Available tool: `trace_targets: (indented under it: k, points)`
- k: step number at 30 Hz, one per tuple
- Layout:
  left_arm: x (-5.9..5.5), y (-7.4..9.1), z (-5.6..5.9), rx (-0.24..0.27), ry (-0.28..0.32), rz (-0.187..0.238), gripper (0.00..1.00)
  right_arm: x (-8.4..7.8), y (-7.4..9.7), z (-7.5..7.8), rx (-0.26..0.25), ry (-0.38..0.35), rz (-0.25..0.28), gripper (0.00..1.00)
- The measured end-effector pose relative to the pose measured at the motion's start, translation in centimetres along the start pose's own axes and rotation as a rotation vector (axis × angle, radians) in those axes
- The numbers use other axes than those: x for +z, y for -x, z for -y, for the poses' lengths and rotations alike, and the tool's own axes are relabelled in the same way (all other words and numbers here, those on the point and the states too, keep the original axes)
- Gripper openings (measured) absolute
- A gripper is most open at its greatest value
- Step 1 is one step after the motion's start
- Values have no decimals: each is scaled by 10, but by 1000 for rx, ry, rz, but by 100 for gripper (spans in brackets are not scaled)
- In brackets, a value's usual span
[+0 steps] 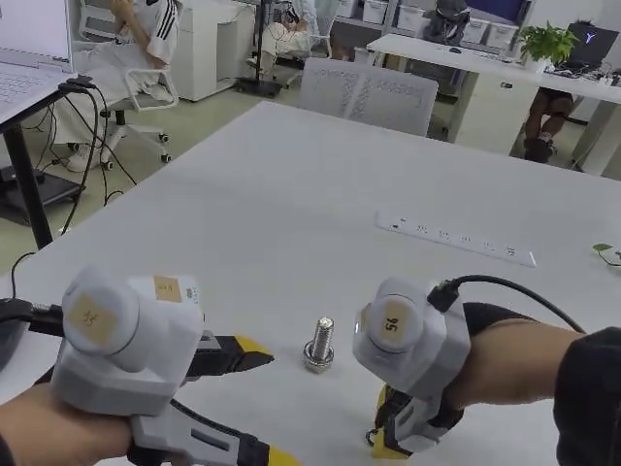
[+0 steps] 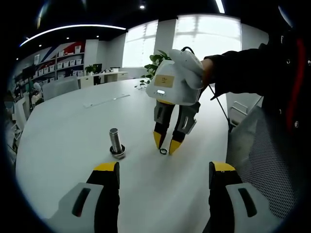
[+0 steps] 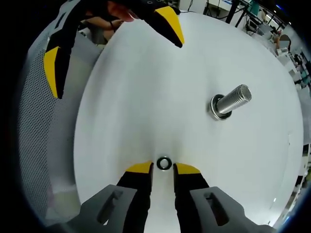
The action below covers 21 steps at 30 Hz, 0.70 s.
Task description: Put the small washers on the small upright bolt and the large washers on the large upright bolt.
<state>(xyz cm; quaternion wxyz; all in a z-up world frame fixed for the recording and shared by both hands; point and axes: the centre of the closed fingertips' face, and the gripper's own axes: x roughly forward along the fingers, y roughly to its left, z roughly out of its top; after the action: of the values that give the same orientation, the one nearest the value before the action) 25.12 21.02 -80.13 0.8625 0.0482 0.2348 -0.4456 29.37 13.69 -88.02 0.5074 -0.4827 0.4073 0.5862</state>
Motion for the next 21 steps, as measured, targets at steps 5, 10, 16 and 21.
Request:
trace_targets:
  k: [5, 10, 16, 21]
  points:
    - [0, -1, 0, 0, 1, 0, 75, 0, 0, 0, 1, 6, -3, 18]
    - [0, 0, -2, 3, 4, 3, 75, 1, 0, 1, 1, 7, -3, 16]
    - [-1, 0, -3, 3, 7, 4, 75, 1, 0, 1, -2, 9, -5, 15]
    - [-2, 0, -3, 1, 7, 4, 74, 1, 0, 1, -2, 15, -6, 15]
